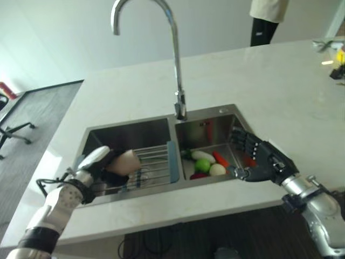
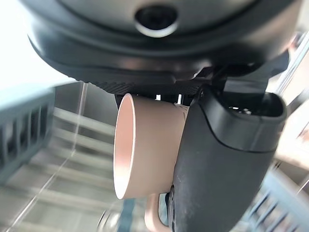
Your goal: Place the dishes in the dishwasher.
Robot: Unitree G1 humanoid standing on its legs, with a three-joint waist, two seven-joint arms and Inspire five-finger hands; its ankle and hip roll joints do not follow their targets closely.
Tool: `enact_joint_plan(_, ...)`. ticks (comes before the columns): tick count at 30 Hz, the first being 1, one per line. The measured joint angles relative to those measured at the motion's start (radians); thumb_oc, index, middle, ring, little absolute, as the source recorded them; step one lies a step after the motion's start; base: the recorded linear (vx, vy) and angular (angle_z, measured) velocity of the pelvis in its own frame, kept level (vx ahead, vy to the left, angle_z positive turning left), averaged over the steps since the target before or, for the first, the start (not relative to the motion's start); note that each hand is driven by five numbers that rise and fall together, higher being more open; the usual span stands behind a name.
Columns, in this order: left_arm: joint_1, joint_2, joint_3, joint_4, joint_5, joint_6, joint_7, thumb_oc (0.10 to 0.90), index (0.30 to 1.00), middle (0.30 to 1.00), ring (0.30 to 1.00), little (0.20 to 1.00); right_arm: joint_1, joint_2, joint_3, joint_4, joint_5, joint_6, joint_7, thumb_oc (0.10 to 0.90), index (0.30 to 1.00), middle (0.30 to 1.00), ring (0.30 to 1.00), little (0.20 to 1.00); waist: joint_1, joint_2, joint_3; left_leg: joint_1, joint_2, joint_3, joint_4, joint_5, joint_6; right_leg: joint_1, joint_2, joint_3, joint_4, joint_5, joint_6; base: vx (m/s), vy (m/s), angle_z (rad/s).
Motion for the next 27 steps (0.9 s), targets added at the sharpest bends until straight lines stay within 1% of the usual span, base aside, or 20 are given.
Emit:
enact_joint_plan(2,0.086,-0.012,0.099,-0.121,-0.031,-0.006,0.032,0.400,0.300,0.300,0.300,0.300,0.001,0.015,-0.008,-0.005,-0.004,-0.001,0.000,0.800,0.900,0.900,0.900,0.900,0.009,-0.005,0.005,-0.007,-0.001,-0.016,0.001,-0.002,-0.003,0.007,-0.005,-0.016,-0.002,-0.002,-0.001,0.01,-0.042,0.22)
enact_joint_plan(3,0.102,-0.017,0.126,-0.169,-0.075,-0.037,0.069,0.400,0.300,0.300,0.300,0.300,0.020,0.025,-0.033,-0.005,-0.005,0.000,-0.008,0.800,0.900,0.900,0.900,0.900,0.025,-0.009,0.005,-0.015,-0.001,-0.027,0.004,-0.002,-0.003,0.008,-0.007,-0.024,-0.001,-0.002,-0.002,0.00,-0.042,0.25)
enact_joint_plan(4,0.115,-0.025,0.154,-0.203,-0.087,-0.051,0.086,0.400,0.300,0.300,0.300,0.300,0.024,0.027,-0.038,-0.005,-0.005,0.000,-0.017,0.800,0.900,0.900,0.900,0.900,0.030,-0.010,0.005,-0.015,-0.002,-0.031,0.006,-0.002,-0.003,0.008,-0.008,-0.026,-0.002,-0.003,-0.003,0.00,-0.033,0.23)
enact_joint_plan(5,0.124,-0.033,0.177,-0.225,-0.108,-0.066,0.106,0.400,0.300,0.300,0.300,0.300,0.023,0.028,-0.043,-0.005,-0.005,0.000,-0.022,0.800,0.900,0.900,0.900,0.900,0.048,-0.010,0.004,-0.015,-0.002,-0.036,0.006,-0.002,-0.003,0.011,-0.009,-0.029,0.000,-0.006,-0.003,0.00,-0.053,0.19)
enact_joint_plan(6,0.140,-0.036,0.201,-0.256,-0.115,-0.068,0.124,0.400,0.300,0.300,0.300,0.300,0.024,0.035,-0.044,-0.006,-0.005,0.000,-0.025,0.800,0.900,0.900,0.900,0.900,0.049,-0.011,0.005,-0.014,-0.004,-0.043,0.006,-0.002,-0.003,0.015,-0.013,-0.041,0.001,-0.012,-0.001,0.00,-0.050,0.21)
enact_joint_plan(7,0.189,-0.061,0.264,-0.325,-0.149,-0.100,0.149,0.400,0.300,0.300,0.300,0.300,0.027,0.059,-0.055,-0.009,-0.005,0.000,-0.026,0.800,0.900,0.900,0.900,0.900,0.071,-0.012,0.004,-0.015,-0.005,-0.051,0.005,-0.002,-0.003,0.017,-0.014,-0.046,0.005,-0.018,-0.004,0.01,-0.091,0.21)
enact_joint_plan(8,0.197,-0.075,0.273,-0.341,-0.155,-0.108,0.156,0.400,0.300,0.300,0.300,0.300,0.027,0.068,-0.060,-0.009,-0.005,0.000,-0.028,0.800,0.900,0.900,0.900,0.900,0.079,-0.012,0.004,-0.016,-0.005,-0.053,0.005,-0.002,-0.003,0.017,-0.014,-0.047,0.006,-0.020,-0.006,0.02,-0.093,0.23)
enact_joint_plan(9,0.282,-0.142,0.337,-0.450,-0.154,-0.137,0.181,0.400,0.300,0.300,0.300,0.300,0.041,0.073,-0.069,-0.027,-0.005,0.000,-0.033,0.800,0.900,0.900,0.900,0.900,0.099,-0.013,0.005,-0.018,-0.005,-0.066,0.004,-0.002,-0.004,0.022,-0.017,-0.062,0.010,-0.029,-0.002,0.04,-0.147,0.27)
enact_joint_plan(10,0.309,-0.164,0.352,-0.493,-0.155,-0.158,0.190,0.400,0.300,0.300,0.300,0.300,0.061,0.075,-0.083,-0.039,-0.005,0.000,-0.037,0.800,0.900,0.900,0.900,0.900,0.102,-0.013,0.005,-0.018,-0.006,-0.079,0.004,-0.001,-0.005,0.030,-0.018,-0.073,0.005,-0.031,-0.004,0.04,-0.139,0.41)
enact_joint_plan(11,0.358,-0.215,0.411,-0.554,-0.195,-0.219,0.217,0.400,0.300,0.300,0.300,0.300,0.071,0.087,-0.103,-0.055,-0.004,-0.002,-0.047,0.800,0.900,0.900,0.900,0.900,0.120,-0.014,0.005,-0.019,-0.005,-0.094,0.003,-0.001,-0.009,0.037,-0.021,-0.090,0.013,-0.041,-0.004,0.08,-0.201,0.33)
enact_joint_plan(13,0.363,-0.277,0.455,-0.589,-0.213,-0.258,0.244,0.400,0.300,0.300,0.300,0.300,0.084,0.114,-0.123,-0.064,-0.004,-0.009,-0.056,0.800,0.900,0.900,0.900,0.900,0.130,-0.019,0.005,-0.019,-0.006,-0.109,0.006,-0.001,-0.013,0.043,-0.022,-0.099,0.013,-0.049,-0.009,0.06,-0.155,0.24)
enact_joint_plan(15,0.381,-0.337,0.508,-0.621,-0.237,-0.322,0.323,0.400,0.300,0.300,0.300,0.300,0.122,0.138,-0.142,-0.101,-0.002,-0.018,-0.079,0.800,0.900,0.900,0.900,0.900,0.142,-0.021,0.004,-0.031,-0.004,-0.130,0.011,-0.003,-0.019,0.050,-0.023,-0.118,0.017,-0.058,-0.004,0.05,-0.122,0.25)
enact_joint_plan(16,0.383,-0.348,0.516,-0.625,-0.267,-0.348,0.361,0.400,0.300,0.300,0.300,0.300,0.136,0.138,-0.142,-0.106,-0.001,-0.030,-0.088,0.800,0.900,0.900,0.900,0.900,0.148,-0.024,0.004,-0.033,-0.004,-0.132,0.013,-0.006,-0.024,0.048,-0.028,-0.123,0.025,-0.065,-0.004,0.04,-0.104,0.22)
enact_joint_plan(18,0.392,-0.401,0.547,-0.651,-0.301,-0.390,0.426,0.400,0.300,0.300,0.300,0.300,0.164,0.148,-0.150,-0.132,0.014,-0.040,-0.106,0.800,0.900,0.900,0.900,0.900,0.162,-0.028,0.004,-0.037,-0.006,-0.142,0.017,-0.007,-0.026,0.046,-0.031,-0.132,0.036,-0.077,-0.009,0.01,-0.088,0.18)
enact_joint_plan(21,0.394,-0.469,0.545,-0.694,-0.310,-0.423,0.501,0.400,0.300,0.300,0.300,0.300,0.183,0.150,-0.151,-0.164,0.037,-0.061,-0.120,0.800,0.900,0.900,0.900,0.900,0.183,-0.029,0.004,-0.054,-0.013,-0.160,0.017,0.001,-0.028,0.035,-0.042,-0.151,0.048,-0.084,-0.011,-0.06,-0.040,0.23)
enact_joint_plan(23,0.375,-0.469,0.521,-0.700,-0.295,-0.434,0.531,0.400,0.300,0.300,0.300,0.300,0.174,0.150,-0.151,-0.173,0.036,-0.083,-0.142,0.800,0.900,0.900,0.900,0.900,0.205,-0.026,0.004,-0.081,-0.020,-0.175,0.015,0.018,-0.026,0.027,-0.052,-0.174,0.065,-0.083,-0.013,-0.14,0.009,0.42)
enact_joint_plan(24,0.354,-0.468,0.504,-0.700,-0.288,-0.436,0.541,0.400,0.300,0.300,0.300,0.300,0.165,0.149,-0.153,-0.174,0.036,-0.092,-0.159,0.800,0.900,0.900,0.900,0.900,0.197,-0.026,0.004,-0.086,-0.025,-0.185,0.016,0.026,-0.027,0.026,-0.064,-0.198,0.061,-0.085,-0.015,-0.24,0.095,0.80)
enact_joint_plan(25,0.335,-0.469,0.487,-0.684,-0.284,-0.448,0.545,0.400,0.300,0.300,0.300,0.300,0.165,0.154,-0.151,-0.173,0.034,-0.104,-0.184,0.800,0.900,0.900,0.900,0.900,0.212,-0.025,0.006,-0.081,-0.042,-0.162,-0.055,0.079,-0.037,0.056,-0.116,-0.286,0.071,-0.087,-0.003,-0.29,0.130,2.09)
enact_joint_plan(26,0.240,-0.468,0.397,-0.647,-0.292,-0.454,0.544,0.400,0.300,0.300,0.300,0.300,0.187,0.160,-0.168,-0.161,0.034,-0.135,-0.251,0.800,0.900,0.900,0.900,0.900,0.153,-0.029,-0.011,-0.037,-0.051,-0.011,-0.238,0.063,-0.089,0.101,-0.171,-0.415,0.050,-0.075,0.048,-0.18,0.133,3.00)
enact_joint_plan(27,0.175,-0.452,0.350,-0.637,-0.296,-0.456,0.540,0.400,0.300,0.300,0.300,0.300,0.181,0.138,-0.184,-0.155,0.034,-0.132,-0.286,0.800,0.900,0.900,0.900,0.900,0.117,-0.067,-0.003,-0.015,-0.020,0.240,-0.206,0.021,-0.093,0.132,-0.210,-0.458,0.006,-0.051,-0.034,-0.19,0.176,3.23)
